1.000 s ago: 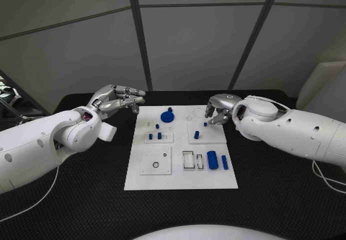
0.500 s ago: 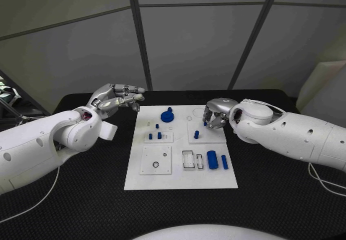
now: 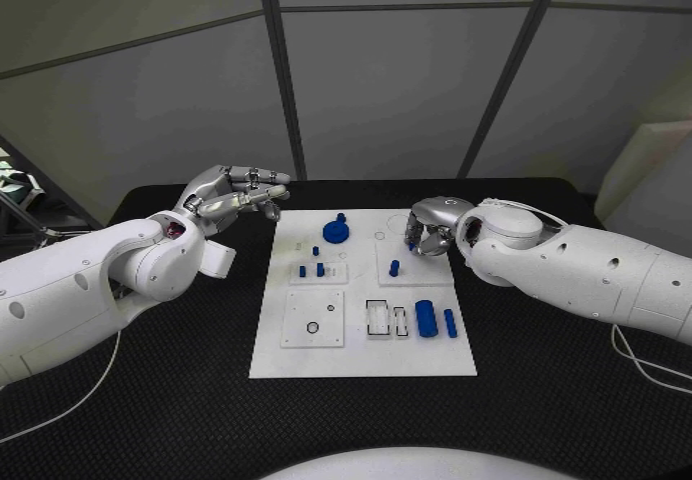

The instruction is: Assemble the parts on the task board

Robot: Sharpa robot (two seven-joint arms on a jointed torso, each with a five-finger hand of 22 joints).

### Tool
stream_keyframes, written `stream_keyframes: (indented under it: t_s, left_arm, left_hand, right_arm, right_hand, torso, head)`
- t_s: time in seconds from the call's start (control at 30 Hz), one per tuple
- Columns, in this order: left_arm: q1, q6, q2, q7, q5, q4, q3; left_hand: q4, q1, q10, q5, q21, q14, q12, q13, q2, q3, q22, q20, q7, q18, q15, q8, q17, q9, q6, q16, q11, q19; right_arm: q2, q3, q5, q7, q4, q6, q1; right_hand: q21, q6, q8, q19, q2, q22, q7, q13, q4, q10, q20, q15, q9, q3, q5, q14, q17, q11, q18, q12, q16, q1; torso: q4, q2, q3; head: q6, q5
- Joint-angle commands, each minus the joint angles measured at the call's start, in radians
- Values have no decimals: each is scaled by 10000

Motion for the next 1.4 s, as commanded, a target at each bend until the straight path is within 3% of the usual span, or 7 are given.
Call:
stream_keyframes:
  t_s: [0.03,0.37,0.57,1.13,1.4]
  left_arm:
    - [12,6,7,141,99,-19,9]
    - [12,4,6,110,99,-58,10]
    - [12,-9,15,88,99,-95,10]
    - [11,19,32,42,99,-218,10]
    - [11,36,43,11,99,-275,10]
  left_hand:
    - [-4,0,83,-4,-33,72,33,15,116,-72,-9,-19,12,-114,7,14,-16,11,62,-51,2,72]
    - [-4,0,83,-4,-33,72,33,15,116,-72,-9,-19,12,-114,7,14,-16,11,62,-51,2,72]
    - [-14,6,70,6,-47,69,30,22,120,-81,-18,-19,16,-115,9,2,-22,17,52,-68,6,76]
    - [-54,38,48,24,-75,60,27,37,116,-100,-34,-22,24,-117,12,-23,-36,31,38,-104,13,82]
    - [-61,41,40,28,-84,54,25,41,114,-107,-38,-21,28,-119,15,-30,-40,34,33,-115,16,80]
  right_arm:
    - [48,-26,-23,169,-24,189,-50]
    - [46,-25,-24,119,4,213,-71]
    - [28,-24,-91,73,138,-4,-83]
    - [-373,-8,-215,11,727,-1198,-93]
    - [-813,48,-199,-51,1295,-1441,-82]
  right_hand:
    - [120,117,22,94,165,111,-19,-11,-4,163,5,52,21,110,36,103,62,-17,-140,-51,123,-8]
    - [853,731,236,415,550,940,-215,82,-3,880,-137,-136,179,200,18,114,263,-256,-317,86,400,83]
    - [1193,974,300,581,584,1329,-296,118,-31,1167,-223,-214,277,65,15,117,320,-356,-408,82,503,70]
    - [1337,1014,288,655,569,1497,-312,119,-62,1222,-247,-233,307,8,23,115,320,-372,-449,40,534,71]
    - [1351,1036,271,654,520,1511,-327,114,-40,1238,-253,-233,326,-81,9,109,313,-374,-451,-1,551,-9]
  torso:
    - [-4,2,-1]
    - [-9,-4,-1]
    - [-10,-8,4]
    - [-6,-21,-3]
    - [-13,-18,-11]
  head:
    - [-5,3]
    - [-46,-7]
    - [-61,-9]
    - [-36,-47]
    - [-24,-46]
